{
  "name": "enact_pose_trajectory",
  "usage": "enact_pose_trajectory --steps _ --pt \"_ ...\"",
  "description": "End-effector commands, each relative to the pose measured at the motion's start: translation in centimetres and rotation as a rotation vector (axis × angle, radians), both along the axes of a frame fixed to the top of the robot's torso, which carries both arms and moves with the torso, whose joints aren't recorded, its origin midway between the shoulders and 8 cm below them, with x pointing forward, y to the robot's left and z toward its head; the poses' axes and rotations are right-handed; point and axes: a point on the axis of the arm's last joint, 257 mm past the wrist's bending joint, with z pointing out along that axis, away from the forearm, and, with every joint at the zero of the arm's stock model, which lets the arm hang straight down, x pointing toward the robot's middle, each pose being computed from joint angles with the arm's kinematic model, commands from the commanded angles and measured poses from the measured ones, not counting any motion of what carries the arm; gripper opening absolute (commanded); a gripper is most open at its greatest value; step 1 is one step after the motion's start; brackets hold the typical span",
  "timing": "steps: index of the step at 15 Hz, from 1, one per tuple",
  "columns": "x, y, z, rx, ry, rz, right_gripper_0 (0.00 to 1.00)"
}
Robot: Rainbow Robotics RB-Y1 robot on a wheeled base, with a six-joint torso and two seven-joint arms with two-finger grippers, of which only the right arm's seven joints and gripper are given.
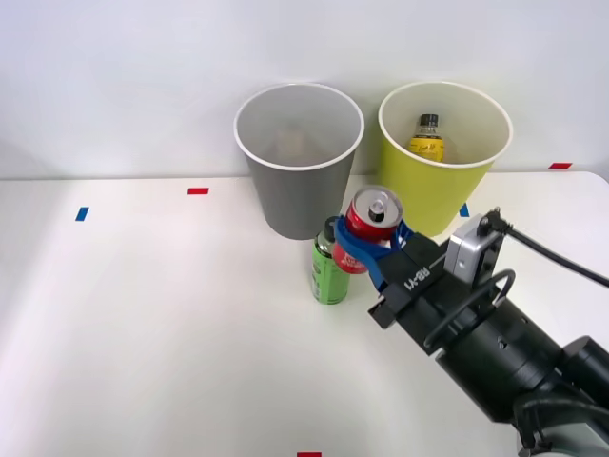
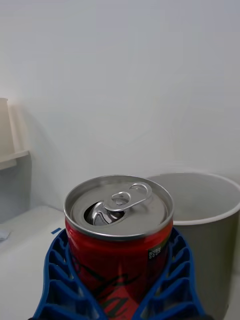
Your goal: Put cans in the gray bin, plastic bottles in the light green bin
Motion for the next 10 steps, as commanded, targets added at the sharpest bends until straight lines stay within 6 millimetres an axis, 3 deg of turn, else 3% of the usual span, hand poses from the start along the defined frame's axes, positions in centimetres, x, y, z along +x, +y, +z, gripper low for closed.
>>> enact_pose_trajectory --steps 1,6,10 --pt "1.1 0.9 3.4 0.003 -0.033 0.031 0.00" --pt "4.0 2.9 8.6 0.040 -0.051 0.092 0.00" --pt "8.2 4.4 10.2 0.053 -0.077 0.073 0.00"
